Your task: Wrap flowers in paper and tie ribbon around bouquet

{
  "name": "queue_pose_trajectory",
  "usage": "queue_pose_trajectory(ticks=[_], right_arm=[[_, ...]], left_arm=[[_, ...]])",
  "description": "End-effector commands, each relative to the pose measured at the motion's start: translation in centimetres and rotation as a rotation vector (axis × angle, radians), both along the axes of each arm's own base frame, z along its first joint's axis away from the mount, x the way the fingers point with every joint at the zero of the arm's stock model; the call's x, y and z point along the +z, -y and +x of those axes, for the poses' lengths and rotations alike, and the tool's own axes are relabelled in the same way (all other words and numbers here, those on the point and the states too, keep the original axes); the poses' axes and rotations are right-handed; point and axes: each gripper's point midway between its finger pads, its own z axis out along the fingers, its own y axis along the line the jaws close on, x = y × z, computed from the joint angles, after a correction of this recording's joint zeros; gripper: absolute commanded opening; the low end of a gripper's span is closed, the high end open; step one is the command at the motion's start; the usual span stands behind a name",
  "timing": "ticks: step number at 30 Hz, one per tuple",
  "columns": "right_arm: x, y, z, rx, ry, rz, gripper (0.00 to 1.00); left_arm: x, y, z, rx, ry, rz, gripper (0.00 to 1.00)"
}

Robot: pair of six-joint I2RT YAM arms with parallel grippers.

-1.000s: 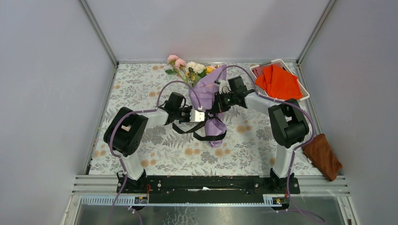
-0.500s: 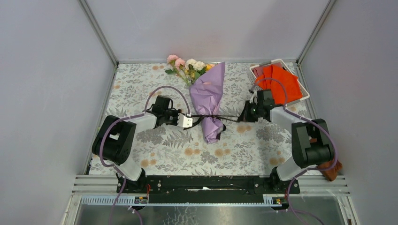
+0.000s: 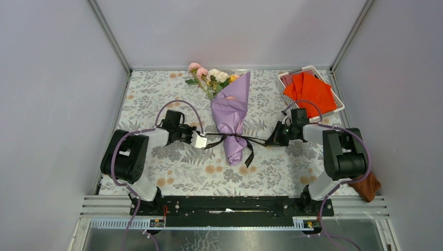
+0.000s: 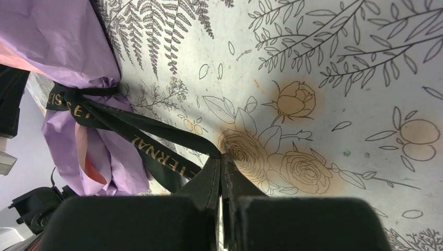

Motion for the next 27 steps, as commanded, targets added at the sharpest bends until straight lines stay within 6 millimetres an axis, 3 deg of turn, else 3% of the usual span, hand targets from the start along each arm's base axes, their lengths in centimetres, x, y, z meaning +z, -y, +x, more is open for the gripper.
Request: queue_pose_trajectory(ticks=[1, 6, 9, 11, 13, 14, 15, 17, 18, 21, 23, 25, 27], right_arm=[[-2.7, 6.3, -1.2, -0.138, -0.102, -0.223, 0.00], [-2.6, 6.6, -1.1, -0.130, -0.098, -0.234, 0.00], [-1.1, 5.5, -0.1, -0.087, -0.040, -0.189, 0.00], [0.9, 3.8, 0.9, -0.016, 0.028, -0.160, 0.14], [3.3, 1.9, 1.9, 0.060, 0.114, -0.121, 0.34], [4.7, 1.2, 2.3, 0.088, 0.157, -0.104, 0.42], [6.1, 0.8, 2.7, 0.103, 0.198, -0.086, 0.54], [8.9, 0.8, 3.4, 0.108, 0.279, -0.092, 0.95], [10.1, 1.1, 3.7, 0.102, 0.319, -0.111, 0.99], [13.6, 2.7, 4.6, 0.050, 0.464, -0.200, 1.00], [15.7, 4.1, 5.1, -0.014, 0.572, -0.268, 1.00], [17.8, 5.8, 5.5, -0.104, 0.677, -0.337, 1.00], [19.3, 7.3, 5.5, -0.197, 0.779, -0.387, 1.00]], left_arm=[[-2.3, -7.7, -0.1, 0.191, -0.026, 0.197, 0.00], [-2.1, -7.6, -0.3, 0.190, -0.031, 0.179, 0.00], [-1.0, -5.9, -1.0, 0.138, -0.038, 0.136, 0.00], [0.0, -4.1, -2.2, 0.072, -0.058, 0.106, 0.00], [0.7, -2.7, -3.7, 0.019, -0.090, 0.092, 0.00], [1.0, -2.1, -4.4, -0.001, -0.102, 0.085, 0.31], [1.6, -1.7, -5.0, -0.021, -0.105, 0.076, 0.52], [2.4, -1.2, -6.5, -0.061, -0.127, 0.060, 0.77], [3.0, -1.1, -7.0, -0.069, -0.132, 0.049, 0.93], [5.4, -0.2, -7.5, -0.027, -0.143, -0.038, 0.99], [8.0, 0.7, -6.2, 0.113, -0.162, -0.177, 0.99], [11.5, 0.9, -3.2, 0.451, -0.234, -0.439, 0.99], [14.1, -1.4, 0.1, 0.778, -0.198, -0.673, 0.99]])
